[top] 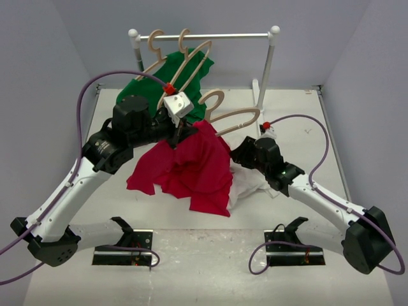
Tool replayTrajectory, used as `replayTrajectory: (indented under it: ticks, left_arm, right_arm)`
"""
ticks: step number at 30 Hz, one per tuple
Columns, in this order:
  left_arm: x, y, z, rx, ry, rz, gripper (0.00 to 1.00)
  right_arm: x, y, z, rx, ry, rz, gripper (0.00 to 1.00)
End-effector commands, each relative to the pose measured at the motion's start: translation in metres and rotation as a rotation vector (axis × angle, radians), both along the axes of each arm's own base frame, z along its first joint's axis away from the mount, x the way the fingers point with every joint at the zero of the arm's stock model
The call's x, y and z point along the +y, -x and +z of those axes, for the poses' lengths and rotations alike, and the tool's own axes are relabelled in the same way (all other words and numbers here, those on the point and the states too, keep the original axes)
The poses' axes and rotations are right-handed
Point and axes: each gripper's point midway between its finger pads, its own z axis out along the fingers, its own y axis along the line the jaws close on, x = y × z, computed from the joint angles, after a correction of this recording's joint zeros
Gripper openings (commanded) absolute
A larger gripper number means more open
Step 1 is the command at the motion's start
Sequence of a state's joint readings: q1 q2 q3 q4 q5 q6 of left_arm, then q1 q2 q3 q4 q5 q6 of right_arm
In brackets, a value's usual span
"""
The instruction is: Place the t-shirt on the hanger
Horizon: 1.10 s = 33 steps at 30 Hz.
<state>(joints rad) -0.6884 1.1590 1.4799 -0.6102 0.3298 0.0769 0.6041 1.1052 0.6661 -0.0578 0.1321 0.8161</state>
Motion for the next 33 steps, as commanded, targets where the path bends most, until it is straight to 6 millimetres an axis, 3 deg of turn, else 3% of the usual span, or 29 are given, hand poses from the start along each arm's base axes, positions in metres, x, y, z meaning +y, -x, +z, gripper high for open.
replayTrajectory:
  ticks: [1, 2, 4, 5, 9, 11, 16, 21, 26, 33]
  left_arm:
    - [0.005, 0.010, 0.055, -0.119, 0.122, -0.011, 0.00]
    - [0.006, 0.011, 0.055, -0.121, 0.124, -0.010, 0.00]
    - [0.007, 0.012, 0.057, -0.123, 0.125, -0.007, 0.00]
    - [0.009, 0.013, 0.058, -0.124, 0.124, -0.004, 0.00]
    - [0.018, 0.017, 0.061, -0.134, 0.116, 0.018, 0.00]
    - [0.021, 0.020, 0.061, -0.139, 0.120, 0.023, 0.00]
    - [0.026, 0.031, 0.059, -0.145, 0.121, -0.001, 0.00]
    - [0.021, 0.034, 0.047, -0.130, 0.095, -0.041, 0.00]
    - [0.018, 0.028, 0.023, -0.092, 0.032, -0.049, 0.00]
    - [0.004, 0.018, 0.010, -0.058, 0.007, -0.077, 0.00]
  right_arm:
    - [0.005, -0.009, 0.007, -0.033, 0.036, 0.024, 0.38]
    - [0.011, -0.009, 0.008, -0.035, 0.016, 0.049, 0.33]
    - [0.015, -0.009, 0.010, -0.038, 0.002, 0.064, 0.07]
    - [0.012, -0.012, 0.013, -0.045, 0.003, 0.052, 0.00]
    - [-0.017, -0.025, 0.023, -0.060, -0.025, 0.007, 0.00]
    - [-0.045, -0.036, 0.035, -0.090, -0.040, -0.056, 0.00]
    - [-0.095, -0.052, 0.089, -0.188, -0.021, -0.142, 0.00]
    - [-0.112, -0.056, 0.138, -0.263, 0.010, -0.164, 0.00]
    - [-0.113, -0.051, 0.168, -0.316, 0.019, -0.140, 0.00]
    - [-0.073, -0.021, 0.218, -0.419, -0.021, 0.143, 0.00]
